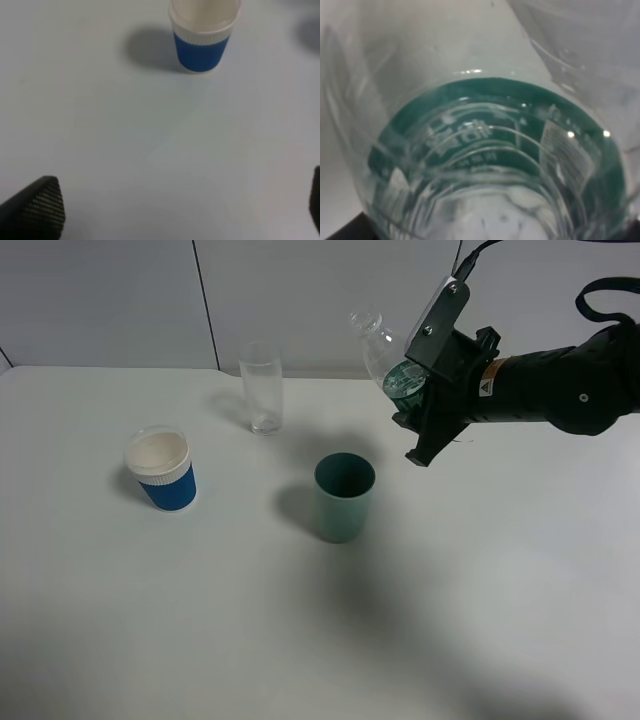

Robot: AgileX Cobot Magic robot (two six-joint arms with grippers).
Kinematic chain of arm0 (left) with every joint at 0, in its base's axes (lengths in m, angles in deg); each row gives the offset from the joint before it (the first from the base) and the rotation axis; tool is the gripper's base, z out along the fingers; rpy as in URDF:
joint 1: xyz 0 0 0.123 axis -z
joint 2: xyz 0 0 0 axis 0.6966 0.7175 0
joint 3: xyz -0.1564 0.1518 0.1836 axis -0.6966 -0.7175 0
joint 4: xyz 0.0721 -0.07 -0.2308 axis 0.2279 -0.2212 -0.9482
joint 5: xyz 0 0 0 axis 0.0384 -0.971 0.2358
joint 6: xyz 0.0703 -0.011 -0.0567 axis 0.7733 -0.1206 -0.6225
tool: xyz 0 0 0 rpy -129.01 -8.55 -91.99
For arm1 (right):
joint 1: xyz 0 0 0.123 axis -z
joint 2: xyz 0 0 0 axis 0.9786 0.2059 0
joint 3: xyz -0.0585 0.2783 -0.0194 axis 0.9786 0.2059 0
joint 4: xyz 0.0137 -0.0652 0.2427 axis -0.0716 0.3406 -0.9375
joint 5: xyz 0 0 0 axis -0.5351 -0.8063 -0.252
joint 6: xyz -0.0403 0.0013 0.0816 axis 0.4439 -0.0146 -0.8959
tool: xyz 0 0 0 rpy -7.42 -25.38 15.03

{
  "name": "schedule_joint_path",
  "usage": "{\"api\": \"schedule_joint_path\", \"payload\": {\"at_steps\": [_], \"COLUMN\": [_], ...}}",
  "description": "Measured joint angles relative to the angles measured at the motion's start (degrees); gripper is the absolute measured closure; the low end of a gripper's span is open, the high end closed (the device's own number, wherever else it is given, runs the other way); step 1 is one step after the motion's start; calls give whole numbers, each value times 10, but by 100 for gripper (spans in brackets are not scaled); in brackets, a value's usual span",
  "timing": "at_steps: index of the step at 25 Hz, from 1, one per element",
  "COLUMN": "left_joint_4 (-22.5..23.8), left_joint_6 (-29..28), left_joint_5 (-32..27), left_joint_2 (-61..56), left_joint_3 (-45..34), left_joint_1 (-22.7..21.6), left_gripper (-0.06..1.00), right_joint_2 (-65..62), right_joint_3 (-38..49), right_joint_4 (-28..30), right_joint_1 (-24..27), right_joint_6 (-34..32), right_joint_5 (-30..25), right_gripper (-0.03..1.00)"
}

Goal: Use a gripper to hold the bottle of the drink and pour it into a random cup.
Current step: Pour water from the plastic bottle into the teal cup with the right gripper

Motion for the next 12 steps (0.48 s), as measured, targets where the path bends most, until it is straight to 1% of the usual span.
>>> {"api": "schedule_joint_path", "payload": {"at_steps": [6,12], "left_joint_4": [0,0], "left_joint_6": [0,0], "left_joint_5": [0,0], "left_joint_2": [0,0], "left_joint_3": [0,0], "left_joint_1": [0,0], "left_gripper": [-5,-5], "right_joint_2": [-22,-25], "right_joint_3": [0,0], "right_joint_4": [61,122], "right_joint_1": [0,0], "right_joint_6": [-44,-101], "right_joint_5": [-31,-69], "right_gripper": [43,43]}}
